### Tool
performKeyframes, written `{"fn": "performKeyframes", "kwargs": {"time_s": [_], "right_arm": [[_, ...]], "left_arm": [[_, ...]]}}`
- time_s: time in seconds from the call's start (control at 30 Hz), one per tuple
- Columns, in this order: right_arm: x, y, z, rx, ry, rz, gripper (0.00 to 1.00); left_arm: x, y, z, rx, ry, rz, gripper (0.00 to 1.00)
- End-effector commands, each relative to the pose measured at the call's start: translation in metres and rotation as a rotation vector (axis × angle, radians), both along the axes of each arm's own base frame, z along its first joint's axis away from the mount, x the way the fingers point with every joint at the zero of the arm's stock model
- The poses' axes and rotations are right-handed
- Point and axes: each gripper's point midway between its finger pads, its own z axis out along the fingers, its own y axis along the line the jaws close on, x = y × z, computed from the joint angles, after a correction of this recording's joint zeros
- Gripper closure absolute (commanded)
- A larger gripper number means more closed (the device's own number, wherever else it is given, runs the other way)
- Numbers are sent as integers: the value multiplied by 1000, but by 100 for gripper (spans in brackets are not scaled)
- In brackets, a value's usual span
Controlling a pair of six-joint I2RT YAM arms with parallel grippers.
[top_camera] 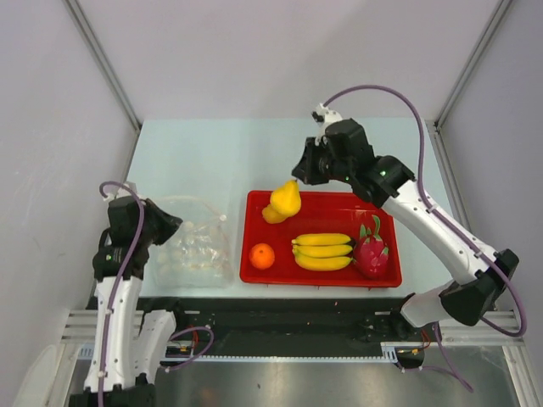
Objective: Open the zip-top bag and remove the fake food
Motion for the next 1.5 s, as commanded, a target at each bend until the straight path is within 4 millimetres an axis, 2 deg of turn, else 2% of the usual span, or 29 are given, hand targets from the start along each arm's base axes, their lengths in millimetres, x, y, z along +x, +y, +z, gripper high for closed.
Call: {"fn": "performKeyframes", "kwargs": {"time_s": [0.0, 0.03, 0.1, 0.17, 0.2, 0.27, 0.3, 0.37, 0.43, 0.47, 0.5, 0.63, 0.67, 0.77, 0.83, 0.87, 0.9, 0.93, 1.0, 1.03, 1.07, 1.13, 1.17, 1.23, 1.27, 1.33, 1.37, 1.4, 1.47], "right_arm": [[-15, -6, -65, -62, 170, 45, 100], [-20, -8, -79, -78, 208, 57, 100], [-18, -18, -93, -127, 213, 30, 100], [-13, -30, -112, -184, 226, -4, 100], [-6, -41, -120, -206, 238, -31, 99], [0, -51, -139, -238, 278, -48, 99], [5, -58, -144, -259, 281, -62, 99], [10, -65, -154, -321, 265, -52, 94], [16, -73, -161, -363, 259, -58, 88], [17, -76, -166, -373, 269, -62, 87], [23, -82, -176, -402, 281, -87, 85], [37, -98, -191, -431, 312, -127, 72], [39, -99, -193, -436, 309, -129, 69], [40, -100, -195, -448, 309, -135, 56], [37, -104, -189, -445, 309, -157, 50], [32, -106, -187, -446, 321, -160, 48], [27, -105, -184, -433, 333, -172, 46], [22, -106, -180, -428, 335, -181, 41], [4, -98, -156, -400, 294, -182, 34], [-2, -96, -143, -383, 264, -191, 22], [-14, -95, -119, -337, 217, -201, 16], [-31, -93, -94, -245, 192, -264, 1], [-44, -103, -73, -181, 163, -297, 0], [-63, -108, -62, -73, 205, -355, 0], [-78, -120, -51, -9, 193, -384, 0], [-100, -122, -44, 100, 224, -396, 0], [-111, -126, -52, 119, 242, -404, 0], [-129, -136, -36, 207, 214, -388, 0], [-146, -148, -38, 283, 237, -400, 0]], "left_arm": [[42, 29, 15, 94, -51, 111, 97], [51, 34, 21, 122, -67, 124, 97], [67, 44, 10, 171, -14, 138, 88], [80, 50, 16, 191, -5, 151, 77], [88, 51, 6, 196, 38, 144, 63], [96, 50, 13, 184, 53, 141, 48], [100, 46, 11, 175, 67, 125, 28], [104, 37, 16, 156, 48, 86, 11], [100, 31, 23, 165, 36, 68, 10], [97, 22, 27, 169, 26, 41, 1], [94, 19, 29, 169, 21, 31, 1], [73, -18, 40, 133, -16, -71, 1], [63, -36, 49, 114, -57, -127, 1], [36, -73, 56, 55, -105, -241, 1], [23, -92, 61, 14, -142, -297, 1], [13, -109, 64, -3, -163, -366, 1], [8, -118, 79, -25, -231, -403, 1], [2, -127, 81, -34, -255, -451, 1], [-14, -151, 96, -69, -344, -588, 0], [-20, -157, 102, -82, -378, -626, 1], [-30, -167, 108, -105, -416, -683, 0], [-47, -177, 125, -172, -540, -774, 0], [-55, -180, 131, -203, -585, -806, 0], [-73, -182, 147, -279, -721, -863, 0], [-79, -182, 152, -326, -750, -869, 1], [-94, -178, 167, -395, -851, -892, 0], [-102, -176, 176, -441, -880, -897, 1], [-105, -177, 174, -465, -880, -908, 0], [-125, -173, 191, -565, -940, -946, 0]]}}
